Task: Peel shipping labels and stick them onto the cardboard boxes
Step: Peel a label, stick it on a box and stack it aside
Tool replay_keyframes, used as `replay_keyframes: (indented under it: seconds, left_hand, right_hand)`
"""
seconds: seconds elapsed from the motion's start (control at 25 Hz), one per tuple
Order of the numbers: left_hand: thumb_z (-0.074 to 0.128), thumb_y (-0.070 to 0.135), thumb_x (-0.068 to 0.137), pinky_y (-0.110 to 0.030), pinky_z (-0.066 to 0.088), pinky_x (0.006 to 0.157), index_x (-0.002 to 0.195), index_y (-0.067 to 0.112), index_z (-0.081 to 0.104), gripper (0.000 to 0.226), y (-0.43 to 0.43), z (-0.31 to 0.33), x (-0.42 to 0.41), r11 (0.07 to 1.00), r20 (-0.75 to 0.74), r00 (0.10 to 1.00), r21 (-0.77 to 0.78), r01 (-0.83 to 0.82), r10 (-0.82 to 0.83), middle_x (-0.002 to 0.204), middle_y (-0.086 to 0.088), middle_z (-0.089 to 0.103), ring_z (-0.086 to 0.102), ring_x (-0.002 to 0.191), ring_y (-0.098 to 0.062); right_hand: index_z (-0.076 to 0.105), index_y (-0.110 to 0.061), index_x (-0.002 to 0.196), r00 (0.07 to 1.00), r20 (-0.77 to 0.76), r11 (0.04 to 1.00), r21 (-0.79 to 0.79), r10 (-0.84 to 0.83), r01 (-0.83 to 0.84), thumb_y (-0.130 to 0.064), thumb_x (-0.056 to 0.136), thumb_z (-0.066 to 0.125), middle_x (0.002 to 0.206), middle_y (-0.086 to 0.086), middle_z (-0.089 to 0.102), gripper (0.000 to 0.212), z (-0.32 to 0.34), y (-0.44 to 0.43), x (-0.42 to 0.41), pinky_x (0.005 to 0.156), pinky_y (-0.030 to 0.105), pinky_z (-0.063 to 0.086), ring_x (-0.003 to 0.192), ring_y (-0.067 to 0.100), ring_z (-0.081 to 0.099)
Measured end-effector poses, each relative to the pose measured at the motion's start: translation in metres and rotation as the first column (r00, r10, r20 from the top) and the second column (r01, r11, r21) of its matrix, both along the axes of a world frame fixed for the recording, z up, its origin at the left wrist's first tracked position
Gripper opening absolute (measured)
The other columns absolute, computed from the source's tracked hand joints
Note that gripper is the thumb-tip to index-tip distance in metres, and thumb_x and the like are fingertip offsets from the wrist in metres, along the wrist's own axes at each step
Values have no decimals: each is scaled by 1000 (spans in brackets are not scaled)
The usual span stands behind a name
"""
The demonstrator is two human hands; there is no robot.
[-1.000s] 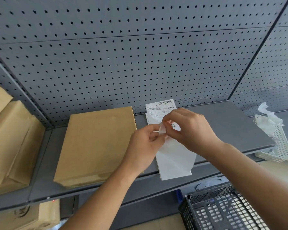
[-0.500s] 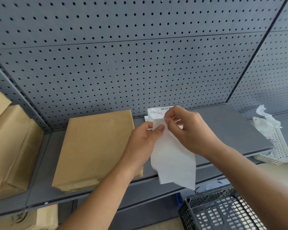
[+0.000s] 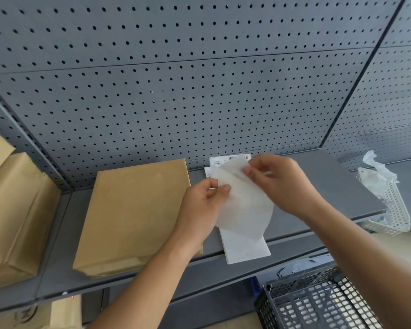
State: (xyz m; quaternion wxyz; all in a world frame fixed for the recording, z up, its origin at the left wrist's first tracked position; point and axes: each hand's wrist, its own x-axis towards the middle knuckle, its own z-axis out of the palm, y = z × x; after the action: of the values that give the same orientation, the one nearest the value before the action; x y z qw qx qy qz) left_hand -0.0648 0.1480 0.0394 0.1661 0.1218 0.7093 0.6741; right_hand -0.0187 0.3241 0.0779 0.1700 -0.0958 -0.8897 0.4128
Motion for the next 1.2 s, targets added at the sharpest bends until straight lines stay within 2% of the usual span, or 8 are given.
replay_keyframes:
  seconds: [0.12, 0.2, 0.32, 0.52, 0.72, 0.84, 1.08, 1.2]
  left_hand:
    - [64, 22, 100, -46, 55, 81, 95, 9, 72, 16, 0, -4, 1, 999, -2, 1000, -46, 18, -18, 89, -11, 79, 73, 84, -29]
    - [64, 25, 99, -39, 49, 74, 92, 9, 71, 18, 0, -7, 2, 995, -23, 999, -90, 36, -38, 81, -9, 77, 64, 75, -20]
    - [64, 28, 98, -19, 41, 64, 87, 14, 69, 19, 1, -10, 4, 981, -62, 996, -189, 51, -64, 72, 4, 73, 60, 69, -7]
    - [63, 28, 98, -24, 44, 67, 89, 14, 71, 19, 3, -13, 9, 960, -74, 994, -274, 60, -84, 82, -1, 77, 66, 72, -15]
    - [61, 29, 98, -16, 39, 54, 86, 12, 66, 22, 2, -15, 9, 935, -47, 993, -346, 82, -105, 72, 5, 70, 56, 60, -7]
    - [60, 30, 98, -16, 37, 51, 87, 11, 64, 22, 2, -16, 10, 921, -33, 993, -377, 95, -115, 71, 7, 67, 51, 56, -5]
    - [59, 38, 97, -37, 57, 70, 93, 10, 57, 28, 1, -21, 9, 872, 15, 980, -454, 182, -196, 84, 2, 69, 65, 68, -15]
    - [57, 49, 97, -39, 57, 94, 125, 17, 55, 42, -3, -15, 9, 833, 22, 973, -513, 207, -229, 110, 4, 72, 72, 97, -14]
  right_hand:
    - [69, -19, 85, 994, -5, 992, -64, -108, 107, -30, 94, 64, 82, -4, 74, 15, 17, 12, -10, 61, 23, 47, 67, 9, 63]
    - [69, -19, 87, 986, -9, 985, -57, -165, 164, -29, 95, 63, 89, -1, 74, 14, 31, 22, -17, 64, 28, 47, 74, 16, 64]
    - [70, -20, 94, 972, -57, 974, -2, -226, 226, -29, 96, 61, 98, -2, 73, 13, 55, 35, -30, 67, 27, 46, 79, 15, 62]
    - [71, -20, 101, 941, -203, 952, 91, -269, 292, -30, 97, 59, 92, -10, 67, 16, 90, 43, -44, 62, 17, 39, 74, -6, 54]
    - [70, -18, 104, 880, -367, 920, 131, -301, 369, -29, 98, 58, 93, -10, 66, 18, 119, 46, -48, 71, 21, 42, 91, 7, 59]
    - [69, -19, 105, 836, -441, 907, 103, -326, 408, -30, 98, 56, 92, -9, 64, 18, 132, 48, -47, 60, 6, 39, 86, 6, 57]
    - [65, -25, 97, 786, -548, 931, 36, -285, 363, -31, 98, 56, 87, -12, 65, 11, 139, 35, -29, 69, 9, 42, 84, 4, 58]
    - [65, -26, 96, 802, -562, 961, 42, -204, 274, -29, 98, 59, 85, -14, 65, 7, 130, 20, -17, 74, 16, 47, 81, 4, 60]
